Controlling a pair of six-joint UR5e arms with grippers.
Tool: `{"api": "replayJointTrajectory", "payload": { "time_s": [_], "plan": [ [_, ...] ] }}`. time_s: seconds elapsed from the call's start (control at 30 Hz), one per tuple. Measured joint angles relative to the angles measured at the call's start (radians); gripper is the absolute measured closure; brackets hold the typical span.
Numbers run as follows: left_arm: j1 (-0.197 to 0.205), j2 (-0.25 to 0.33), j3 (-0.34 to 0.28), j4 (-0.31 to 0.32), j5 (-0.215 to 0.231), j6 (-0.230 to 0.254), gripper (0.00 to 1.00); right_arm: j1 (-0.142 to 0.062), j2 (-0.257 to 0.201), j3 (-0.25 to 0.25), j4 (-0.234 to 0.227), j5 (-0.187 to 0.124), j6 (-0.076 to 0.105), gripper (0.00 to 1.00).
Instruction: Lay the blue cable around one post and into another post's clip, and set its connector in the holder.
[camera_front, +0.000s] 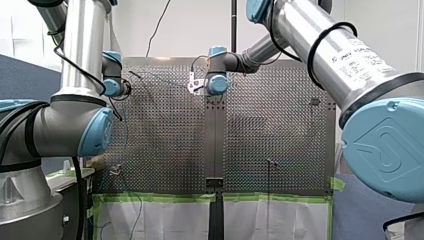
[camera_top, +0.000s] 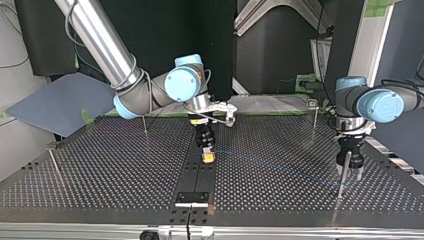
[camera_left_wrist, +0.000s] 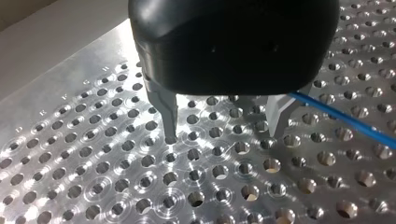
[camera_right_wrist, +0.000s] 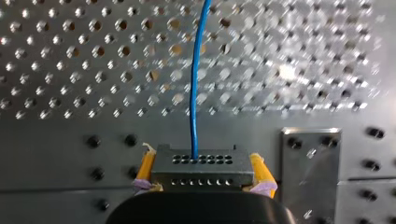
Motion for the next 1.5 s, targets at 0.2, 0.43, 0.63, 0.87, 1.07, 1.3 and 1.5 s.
{"api": "replayJointTrajectory", "payload": {
  "time_s": [0.2,0.43,0.63,0.87,1.07,1.3,1.5],
  "plan": [
    [-0.002,0.0,0.0,0.0,-0.001,0.001,0.06,-0.004,0.0,0.046,-0.046,0.046,0.018,1.0],
    [-0.005,0.0,0.0,0.0,-0.003,0.002,0.06,-0.021,0.001,0.104,-0.103,0.103,0.046,1.0],
    [-0.006,0.0,0.0,0.0,-0.004,0.003,0.06,-0.05,0.002,0.154,-0.153,0.154,0.073,1.0],
    [-0.01,0.0,0.0,0.0,-0.005,0.005,0.06,-0.107,0.003,0.216,-0.216,0.216,0.077,1.0],
    [-0.015,0.0,0.0,-0.002,-0.005,0.008,0.06,-0.158,0.004,0.268,-0.268,0.242,0.068,1.0],
    [-0.016,0.0,0.0,-0.004,-0.007,0.008,0.06,-0.218,0.007,0.328,-0.328,0.236,0.052,1.0],
    [-0.016,0.0,0.0,-0.004,-0.008,0.008,0.06,-0.265,0.013,0.375,-0.375,0.253,0.058,1.0]
  ]
}}
